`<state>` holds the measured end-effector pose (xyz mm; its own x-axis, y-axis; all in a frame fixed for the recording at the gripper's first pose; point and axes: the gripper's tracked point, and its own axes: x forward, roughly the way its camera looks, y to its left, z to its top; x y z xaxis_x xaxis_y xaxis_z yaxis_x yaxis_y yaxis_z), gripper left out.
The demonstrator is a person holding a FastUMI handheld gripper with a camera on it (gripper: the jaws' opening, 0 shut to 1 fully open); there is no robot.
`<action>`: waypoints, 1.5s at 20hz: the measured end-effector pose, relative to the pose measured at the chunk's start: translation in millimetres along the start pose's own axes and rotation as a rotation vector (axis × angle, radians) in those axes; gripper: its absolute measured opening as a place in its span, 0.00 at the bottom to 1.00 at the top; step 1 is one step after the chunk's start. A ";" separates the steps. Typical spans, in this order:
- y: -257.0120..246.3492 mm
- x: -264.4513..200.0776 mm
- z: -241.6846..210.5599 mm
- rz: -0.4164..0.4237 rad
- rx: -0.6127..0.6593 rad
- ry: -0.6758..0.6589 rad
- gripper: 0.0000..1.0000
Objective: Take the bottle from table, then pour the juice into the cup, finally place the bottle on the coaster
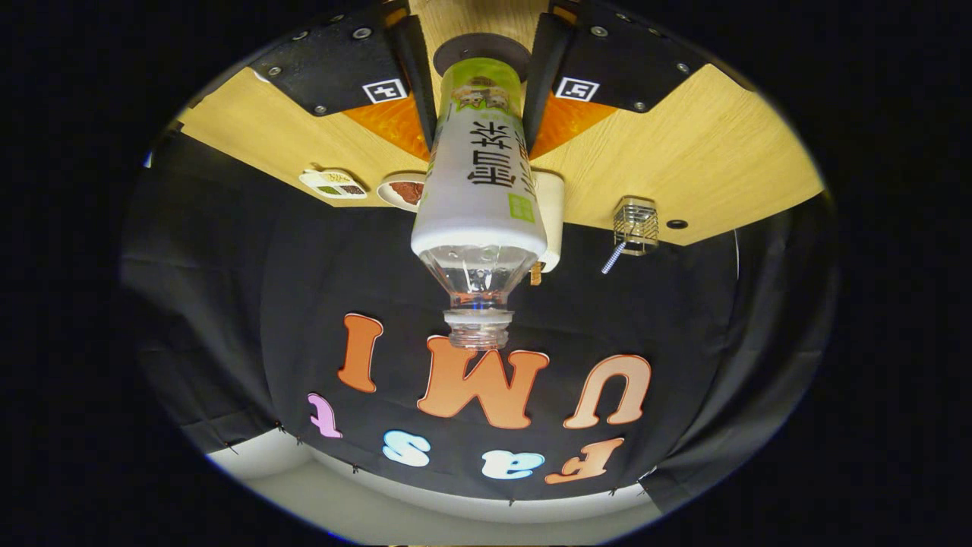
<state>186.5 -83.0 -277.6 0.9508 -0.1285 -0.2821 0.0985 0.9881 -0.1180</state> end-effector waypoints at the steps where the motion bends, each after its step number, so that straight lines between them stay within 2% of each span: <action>1: 1.0 0.7 -2.5 0.001 0.009 0.010 0.57; 5: -2.3 7.8 -23.9 -0.010 0.053 0.067 0.60; 10: -5.3 8.7 -29.7 -0.019 0.055 0.074 0.65; 12: -4.2 5.2 -25.9 -0.006 0.077 0.063 0.72; 13: -4.6 2.1 -21.5 -0.002 0.089 0.053 0.80; 15: -6.6 -7.7 -8.0 -0.002 0.111 0.018 0.92; 17: -8.8 -20.6 7.3 -0.002 0.128 -0.016 0.97; 23: 10.9 -86.2 65.6 0.083 0.137 -0.113 0.97; 30: 34.5 -168.7 155.0 0.114 0.121 -0.220 0.97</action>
<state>75.1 -14.1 -86.5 0.9974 -0.0077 -0.0722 0.0093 0.9997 0.0213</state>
